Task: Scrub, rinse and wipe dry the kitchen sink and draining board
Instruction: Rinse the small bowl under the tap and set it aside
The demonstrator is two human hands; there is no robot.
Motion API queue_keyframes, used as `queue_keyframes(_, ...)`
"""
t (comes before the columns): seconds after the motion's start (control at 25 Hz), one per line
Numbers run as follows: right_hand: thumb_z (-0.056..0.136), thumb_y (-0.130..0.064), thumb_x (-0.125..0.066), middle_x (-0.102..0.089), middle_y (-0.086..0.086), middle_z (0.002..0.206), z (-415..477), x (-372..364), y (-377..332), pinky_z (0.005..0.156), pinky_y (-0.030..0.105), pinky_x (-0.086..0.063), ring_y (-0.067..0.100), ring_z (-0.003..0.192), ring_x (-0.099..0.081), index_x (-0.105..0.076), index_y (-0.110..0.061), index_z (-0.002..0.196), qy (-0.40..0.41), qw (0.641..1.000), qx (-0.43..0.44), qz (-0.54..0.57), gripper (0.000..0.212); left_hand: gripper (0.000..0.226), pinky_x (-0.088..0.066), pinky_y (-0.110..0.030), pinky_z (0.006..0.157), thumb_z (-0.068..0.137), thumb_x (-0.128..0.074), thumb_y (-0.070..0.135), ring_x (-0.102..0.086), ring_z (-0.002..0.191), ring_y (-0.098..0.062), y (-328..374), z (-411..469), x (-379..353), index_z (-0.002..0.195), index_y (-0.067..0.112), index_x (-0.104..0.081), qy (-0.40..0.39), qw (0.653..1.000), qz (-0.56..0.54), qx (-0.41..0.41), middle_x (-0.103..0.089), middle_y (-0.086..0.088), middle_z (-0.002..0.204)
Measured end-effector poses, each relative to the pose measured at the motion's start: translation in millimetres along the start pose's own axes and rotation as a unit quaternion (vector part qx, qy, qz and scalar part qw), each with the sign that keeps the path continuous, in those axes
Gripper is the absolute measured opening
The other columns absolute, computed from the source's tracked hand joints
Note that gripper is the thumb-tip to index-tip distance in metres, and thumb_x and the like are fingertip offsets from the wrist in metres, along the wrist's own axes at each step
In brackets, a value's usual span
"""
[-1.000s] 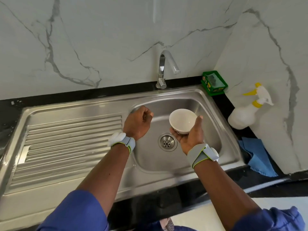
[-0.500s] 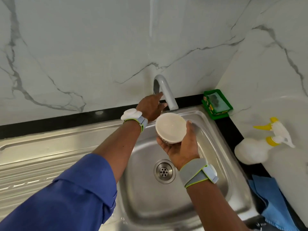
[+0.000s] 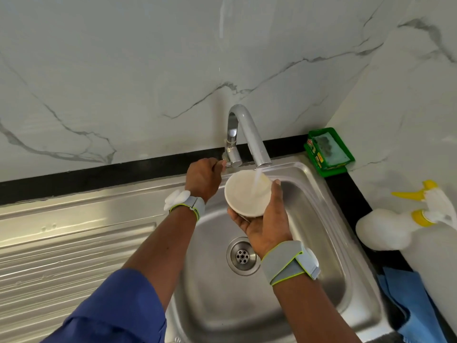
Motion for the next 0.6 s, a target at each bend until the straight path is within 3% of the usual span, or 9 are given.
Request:
queue_keyframes(0.08,0.095,-0.064,-0.049,-0.071,0.015,0.107,3,3,0,0.066,0.044,-0.061,0.030,0.081,-0.073,-0.058,-0.021,0.129,0.007,1.000,0.002,-0.007,0.056,0.035,-0.038,-0.027,0.069,0.105,-0.054,0.038,-0.063,0.070,-0.021,-2,-2,-1,0.085,0.017,-0.074,-0.012,0.998,-0.048,0.041,-0.065,0.001,0.068)
queue_keyframes(0.2,0.096,-0.063,-0.048,-0.070,0.015,0.109,5,6,1,0.065,0.044,-0.062,0.030,0.084,-0.072,-0.057,-0.021,0.130,0.010,1.000,0.002,-0.009,0.056,0.034,-0.040,-0.018,0.057,0.107,-0.051,0.036,-0.057,0.056,-0.004,-4,-8,-8,0.083,0.019,-0.069,-0.016,0.990,-0.102,0.093,-0.060,0.005,0.064)
queue_keyframes(0.28,0.096,-0.063,-0.048,-0.070,0.016,0.110,5,7,1,0.063,0.043,-0.061,0.032,0.085,-0.072,-0.057,-0.020,0.130,0.010,1.000,0.000,-0.007,0.056,0.037,-0.045,-0.018,0.059,0.107,-0.049,0.037,-0.060,0.052,-0.006,-5,-7,-12,0.081,0.017,-0.067,-0.026,0.986,-0.128,0.106,-0.062,0.003,0.064)
queue_keyframes(0.44,0.096,-0.061,-0.048,-0.070,0.016,0.103,5,9,2,0.062,0.043,-0.061,0.031,0.079,-0.072,-0.057,-0.019,0.129,0.006,1.000,0.001,0.000,0.055,0.040,-0.061,-0.036,0.069,0.107,-0.047,0.040,-0.063,0.052,-0.013,-9,-3,-14,0.078,0.018,-0.063,-0.052,0.980,-0.145,0.122,-0.064,0.000,0.065)
queue_keyframes(0.6,0.096,-0.062,-0.048,-0.071,0.016,0.102,8,8,7,0.065,0.044,-0.062,0.030,0.077,-0.073,-0.058,-0.019,0.129,-0.001,1.000,-0.004,-0.005,0.056,0.039,-0.065,-0.041,0.068,0.108,-0.045,0.040,-0.064,0.059,-0.016,-6,-6,-15,0.085,0.014,-0.062,-0.078,0.975,-0.152,0.139,-0.064,-0.003,0.069)
Point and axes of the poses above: each hand's wrist, its own z-axis towards the middle knuckle, its own x-axis out of the back of the hand, y = z × x, the point moved 8 cm from there along z, towards the middle knuckle
